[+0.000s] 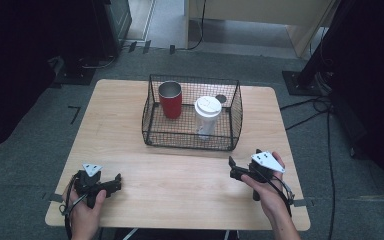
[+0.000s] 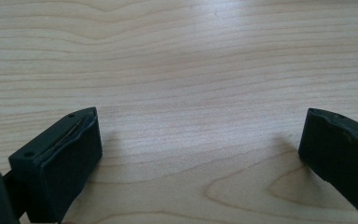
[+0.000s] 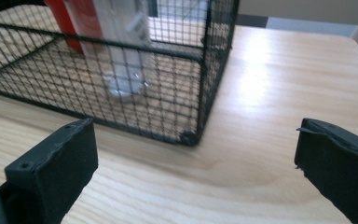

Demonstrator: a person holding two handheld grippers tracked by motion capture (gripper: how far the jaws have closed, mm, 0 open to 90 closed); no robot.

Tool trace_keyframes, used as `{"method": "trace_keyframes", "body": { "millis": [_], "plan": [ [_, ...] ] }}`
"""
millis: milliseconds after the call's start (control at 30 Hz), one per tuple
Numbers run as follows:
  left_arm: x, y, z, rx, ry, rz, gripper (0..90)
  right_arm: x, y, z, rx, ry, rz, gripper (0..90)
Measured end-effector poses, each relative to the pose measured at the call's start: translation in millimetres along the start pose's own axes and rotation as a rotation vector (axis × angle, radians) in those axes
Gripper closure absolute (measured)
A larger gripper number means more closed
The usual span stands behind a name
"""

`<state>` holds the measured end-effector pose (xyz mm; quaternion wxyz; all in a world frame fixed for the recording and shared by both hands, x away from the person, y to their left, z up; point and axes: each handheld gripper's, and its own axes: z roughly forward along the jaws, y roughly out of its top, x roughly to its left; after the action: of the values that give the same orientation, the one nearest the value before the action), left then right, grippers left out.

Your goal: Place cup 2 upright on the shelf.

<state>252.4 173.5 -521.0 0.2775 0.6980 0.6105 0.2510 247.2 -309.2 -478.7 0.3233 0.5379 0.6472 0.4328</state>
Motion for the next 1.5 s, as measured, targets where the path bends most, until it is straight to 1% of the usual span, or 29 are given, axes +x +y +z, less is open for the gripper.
{"method": "trace_keyframes", "body": {
  "millis": [133, 333, 500, 567, 667, 733, 900, 1033, 1100, 1133, 1300, 1367, 1433, 1500],
  "plan": [
    [0.0, 0.0, 0.0, 0.000, 0.000, 0.001, 0.0, -8.8, -11.5, -3.1, 0.015, -0.019, 0.014, 0.0],
    [0.0, 0.0, 0.0, 0.000, 0.000, 0.000, 0.0, -22.8, -32.5, -9.1, 0.056, -0.048, 0.036, 0.0],
    [0.0, 0.0, 0.0, 0.000, 0.000, 0.000, 0.0, -35.9, -40.4, -17.4, 0.065, -0.076, 0.054, 0.0],
    [0.0, 0.0, 0.0, 0.000, 0.000, 0.000, 0.0, -41.8, -44.6, -20.3, 0.071, -0.094, 0.060, 0.0],
    [0.0, 0.0, 0.0, 0.000, 0.000, 0.000, 0.0, -50.1, -51.4, -24.5, 0.087, -0.118, 0.066, 0.0],
    [0.1, 0.0, 0.0, 0.000, 0.000, 0.001, 0.0, -55.5, -54.9, -27.6, 0.094, -0.125, 0.077, 0.0],
    [0.0, 0.0, 0.0, 0.000, 0.000, 0.000, 0.0, -69.2, -60.4, -36.1, 0.112, -0.146, 0.104, 0.0],
    [0.0, 0.0, 0.0, 0.000, 0.000, 0.000, 0.0, -78.9, -64.1, -40.5, 0.148, -0.158, 0.108, 0.0],
    [0.0, 0.0, 0.0, 0.000, 0.000, 0.000, 0.0, -83.0, -64.7, -42.5, 0.145, -0.165, 0.112, 0.0],
    [0.1, 0.0, 0.0, 0.000, 0.000, 0.000, 0.0, -85.7, -65.1, -43.0, 0.152, -0.171, 0.112, 0.0],
    [0.0, 0.0, 0.0, 0.000, 0.000, 0.000, 0.0, -93.2, -66.9, -44.2, 0.212, -0.177, 0.119, 0.0],
    [0.1, 0.0, 0.0, 0.000, 0.000, 0.001, 0.0, -95.8, -67.4, -43.7, 0.240, -0.195, 0.109, 0.0],
    [0.1, 0.0, 0.0, 0.000, 0.000, 0.000, 0.0, -98.3, -67.5, -43.6, 0.247, -0.184, 0.125, 0.0],
    [0.1, 0.0, 0.0, 0.000, 0.000, 0.001, 0.0, -98.8, -67.6, -43.4, 0.253, -0.164, 0.124, 0.0]
  ]
}}
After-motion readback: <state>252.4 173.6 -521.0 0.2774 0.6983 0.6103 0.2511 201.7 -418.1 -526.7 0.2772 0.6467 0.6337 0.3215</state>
